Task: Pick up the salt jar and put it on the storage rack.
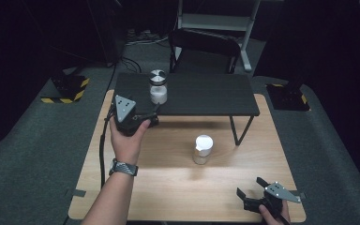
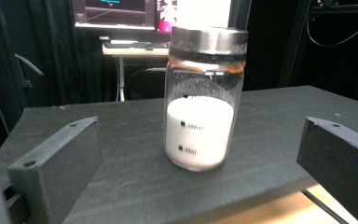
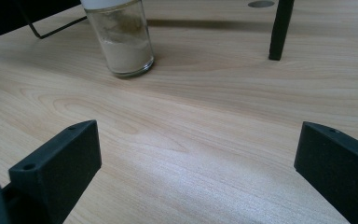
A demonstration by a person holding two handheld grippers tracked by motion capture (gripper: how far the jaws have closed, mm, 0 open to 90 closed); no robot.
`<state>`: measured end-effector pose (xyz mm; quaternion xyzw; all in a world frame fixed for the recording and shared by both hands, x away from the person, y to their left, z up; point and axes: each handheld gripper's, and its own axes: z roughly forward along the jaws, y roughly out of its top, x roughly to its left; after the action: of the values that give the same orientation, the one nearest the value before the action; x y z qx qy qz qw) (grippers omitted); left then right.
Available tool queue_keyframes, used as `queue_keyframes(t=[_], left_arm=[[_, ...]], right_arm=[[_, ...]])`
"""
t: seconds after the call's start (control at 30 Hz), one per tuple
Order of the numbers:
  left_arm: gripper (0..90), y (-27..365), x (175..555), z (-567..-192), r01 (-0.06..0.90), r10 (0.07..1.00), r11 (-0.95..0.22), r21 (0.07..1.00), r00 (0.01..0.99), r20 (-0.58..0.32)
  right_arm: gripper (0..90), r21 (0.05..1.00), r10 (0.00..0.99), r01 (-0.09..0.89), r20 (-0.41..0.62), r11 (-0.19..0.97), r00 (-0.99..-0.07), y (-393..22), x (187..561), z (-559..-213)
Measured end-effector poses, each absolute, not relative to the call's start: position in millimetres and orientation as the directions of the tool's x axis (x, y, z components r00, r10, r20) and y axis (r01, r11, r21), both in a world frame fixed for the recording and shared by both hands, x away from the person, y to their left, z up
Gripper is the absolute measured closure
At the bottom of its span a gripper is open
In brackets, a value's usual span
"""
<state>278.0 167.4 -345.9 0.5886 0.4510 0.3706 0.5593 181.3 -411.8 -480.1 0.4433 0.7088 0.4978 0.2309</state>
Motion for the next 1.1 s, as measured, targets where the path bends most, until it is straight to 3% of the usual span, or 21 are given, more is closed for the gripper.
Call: queue_keyframes(t=[1.1], left_arm=[[0.7, 201, 205, -399, 0.125, 0.939, 0.066, 0.990, 0.328, -0.104]], right_arm=[[0.4, 0.910, 0.854, 0.391, 0.088, 0.140, -0.512, -408, 180, -479]])
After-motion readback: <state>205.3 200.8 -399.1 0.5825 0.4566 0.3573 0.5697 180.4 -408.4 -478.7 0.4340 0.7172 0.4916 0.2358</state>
